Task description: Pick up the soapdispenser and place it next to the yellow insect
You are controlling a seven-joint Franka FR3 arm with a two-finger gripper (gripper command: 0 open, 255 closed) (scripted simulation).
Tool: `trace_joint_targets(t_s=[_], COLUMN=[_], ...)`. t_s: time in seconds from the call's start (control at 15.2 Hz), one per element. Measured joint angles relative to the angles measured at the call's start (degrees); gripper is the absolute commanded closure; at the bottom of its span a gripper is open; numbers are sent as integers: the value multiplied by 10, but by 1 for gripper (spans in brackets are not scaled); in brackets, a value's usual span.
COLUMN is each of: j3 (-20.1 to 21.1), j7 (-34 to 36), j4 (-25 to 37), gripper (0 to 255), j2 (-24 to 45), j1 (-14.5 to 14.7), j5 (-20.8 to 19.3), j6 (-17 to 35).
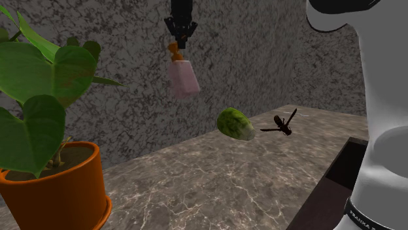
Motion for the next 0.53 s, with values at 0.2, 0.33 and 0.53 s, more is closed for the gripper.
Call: trace_joint_targets(t_s=[0.2, 0.33, 0.53], j3=[-11, -22, -42], j7=[-36, -65, -107], j4=[-94, -138, -198], gripper=[255, 255, 255], j2=[-66, -102, -150], j1=[-41, -64, -93], j5=[27, 42, 60], j6=[32, 43, 58])
